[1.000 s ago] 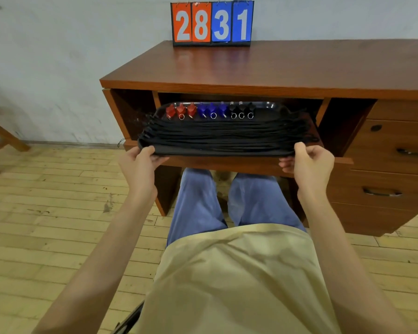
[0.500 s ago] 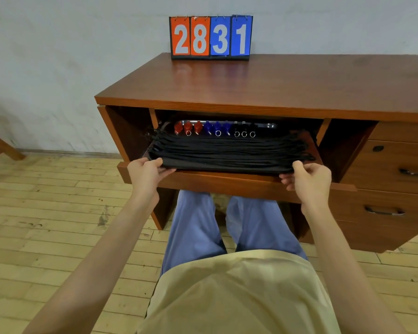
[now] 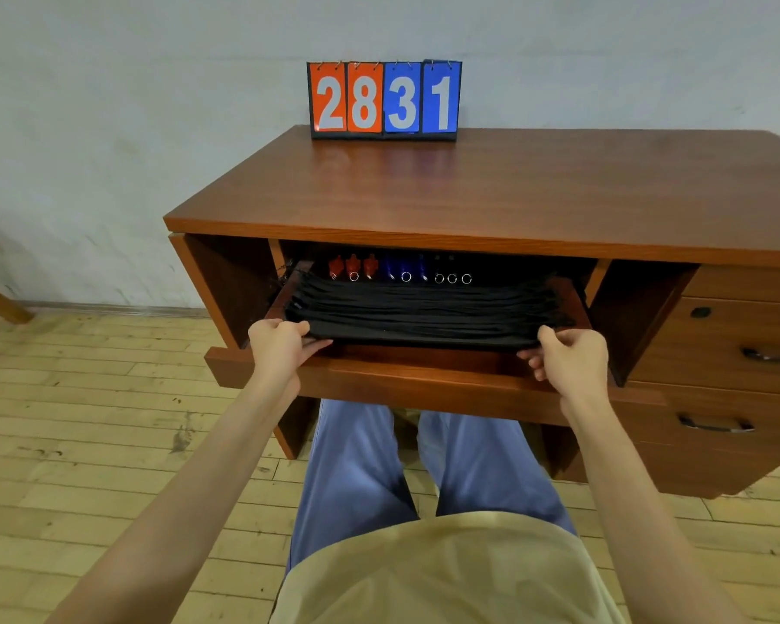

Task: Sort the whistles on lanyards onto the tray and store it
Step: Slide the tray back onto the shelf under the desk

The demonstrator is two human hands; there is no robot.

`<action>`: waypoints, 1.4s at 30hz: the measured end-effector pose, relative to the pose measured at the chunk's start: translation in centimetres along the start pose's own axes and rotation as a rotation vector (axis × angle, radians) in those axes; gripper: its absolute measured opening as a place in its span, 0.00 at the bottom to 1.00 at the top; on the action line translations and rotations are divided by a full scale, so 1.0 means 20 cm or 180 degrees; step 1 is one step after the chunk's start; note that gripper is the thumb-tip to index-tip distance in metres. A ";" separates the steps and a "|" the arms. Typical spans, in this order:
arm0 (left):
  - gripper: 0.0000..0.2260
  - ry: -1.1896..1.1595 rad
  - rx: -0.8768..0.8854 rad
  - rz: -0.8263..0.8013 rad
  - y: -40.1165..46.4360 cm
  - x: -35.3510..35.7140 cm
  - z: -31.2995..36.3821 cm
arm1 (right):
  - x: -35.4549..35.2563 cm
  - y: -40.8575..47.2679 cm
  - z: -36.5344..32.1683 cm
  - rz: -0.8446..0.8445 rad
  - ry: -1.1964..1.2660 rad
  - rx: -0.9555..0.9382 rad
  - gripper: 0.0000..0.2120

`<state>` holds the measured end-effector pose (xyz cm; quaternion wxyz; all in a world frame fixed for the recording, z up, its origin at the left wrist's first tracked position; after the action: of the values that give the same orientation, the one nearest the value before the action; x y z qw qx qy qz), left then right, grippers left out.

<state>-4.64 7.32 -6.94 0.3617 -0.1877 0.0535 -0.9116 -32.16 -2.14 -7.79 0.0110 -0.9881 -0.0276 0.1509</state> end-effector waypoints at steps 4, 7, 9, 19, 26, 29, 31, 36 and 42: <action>0.18 -0.0035 -0.0148 -0.0025 0.03 -0.01 -0.01 | 0.01 0.02 0.03 -0.0061 -0.0173 0.0060 0.15; 0.18 0.0299 -0.0138 -0.0096 0.05 -0.01 0.00 | 0.01 0.04 0.03 -0.0118 -0.0311 0.0118 0.16; 0.18 0.0571 -0.0102 -0.0229 0.05 -0.01 0.01 | 0.01 0.04 0.03 -0.0122 -0.0361 0.0126 0.17; 0.19 0.1720 -0.0653 -0.0389 0.09 -0.07 0.09 | 0.00 0.06 0.03 -0.0231 -0.0650 0.0309 0.18; 0.13 0.1969 -0.0602 -0.0376 0.10 -0.08 0.08 | -0.01 0.05 0.02 -0.0278 -0.1267 0.0258 0.22; 0.13 0.1965 -0.0589 -0.0386 0.08 -0.08 0.07 | 0.00 0.04 0.02 -0.0303 -0.1411 0.0265 0.19; 0.13 0.1949 -0.0588 -0.0393 0.08 -0.08 0.07 | 0.00 0.03 0.01 -0.0306 -0.1447 0.0265 0.17; 0.13 0.1997 -0.0607 -0.0450 0.06 -0.09 0.08 | 0.03 -0.03 0.02 -0.0151 -0.1644 0.0062 0.15; 0.22 0.2088 -0.0595 -0.0500 0.05 -0.09 0.09 | 0.12 -0.15 -0.01 0.0166 -0.1817 -0.0564 0.09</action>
<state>-2.10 8.00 -6.08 0.2353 0.0793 0.2356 -0.9396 -29.98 0.99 -8.31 -0.0873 -0.9032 -0.0172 0.4198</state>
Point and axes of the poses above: each hand's wrist, its own y-axis towards the middle knuckle, its own x-axis out of the palm, z = x × y, the point moved 1 cm from there along y, towards the middle knuckle, and after that the axes turned 9 degrees about -z, right-handed, at the moved point
